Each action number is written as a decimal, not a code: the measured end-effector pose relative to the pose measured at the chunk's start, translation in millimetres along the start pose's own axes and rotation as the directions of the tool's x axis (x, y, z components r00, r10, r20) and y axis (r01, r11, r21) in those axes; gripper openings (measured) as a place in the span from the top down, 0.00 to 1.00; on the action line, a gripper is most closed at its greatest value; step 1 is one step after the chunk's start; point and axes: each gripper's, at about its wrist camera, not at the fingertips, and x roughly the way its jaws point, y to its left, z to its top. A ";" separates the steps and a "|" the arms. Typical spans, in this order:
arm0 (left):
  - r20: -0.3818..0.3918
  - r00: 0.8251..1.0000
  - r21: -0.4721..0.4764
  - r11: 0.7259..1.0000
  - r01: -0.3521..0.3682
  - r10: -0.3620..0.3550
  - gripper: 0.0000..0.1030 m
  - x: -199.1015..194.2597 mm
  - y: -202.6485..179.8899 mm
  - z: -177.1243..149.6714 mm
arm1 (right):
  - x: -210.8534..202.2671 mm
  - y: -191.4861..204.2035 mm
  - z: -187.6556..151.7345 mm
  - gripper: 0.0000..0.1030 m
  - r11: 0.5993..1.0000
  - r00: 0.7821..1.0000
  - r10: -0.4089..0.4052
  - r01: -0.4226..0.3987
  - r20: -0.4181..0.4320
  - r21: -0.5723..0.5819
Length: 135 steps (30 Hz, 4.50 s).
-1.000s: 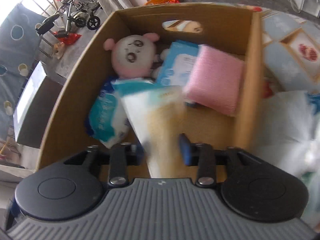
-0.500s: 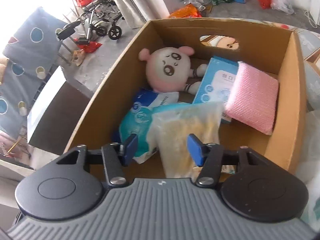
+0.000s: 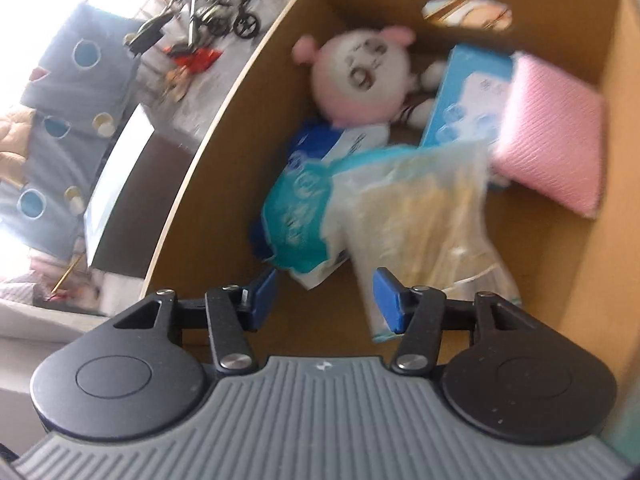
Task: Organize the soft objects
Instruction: 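Lower the swab pack into the cardboard box and open the right gripper, then move both tools back toward the blue towel and scrunchie, then grasp the blue towel with the right gripper and lift it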
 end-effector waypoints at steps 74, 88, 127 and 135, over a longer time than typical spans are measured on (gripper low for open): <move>-0.589 0.638 0.435 0.471 0.767 -0.495 0.15 63.8 -341.3 -228.4 | -279.6 -358.8 -305.5 0.37 0.816 0.802 -0.433 0.157 0.410 0.556; -0.597 0.601 0.389 0.464 0.796 -0.531 0.15 70.2 -326.6 -221.7 | -279.0 -357.9 -283.0 0.42 0.749 0.698 -0.586 0.272 0.412 0.604; -0.600 0.617 0.374 0.503 0.779 -0.510 0.15 63.3 -319.7 -224.3 | -248.5 -380.7 -304.8 0.92 0.800 0.814 -0.214 -0.171 0.540 0.575; -0.619 0.565 0.280 0.519 0.808 -0.546 0.15 68.6 -304.6 -212.8 | -263.2 -358.2 -337.8 0.93 0.766 0.744 -0.065 -0.390 0.665 0.511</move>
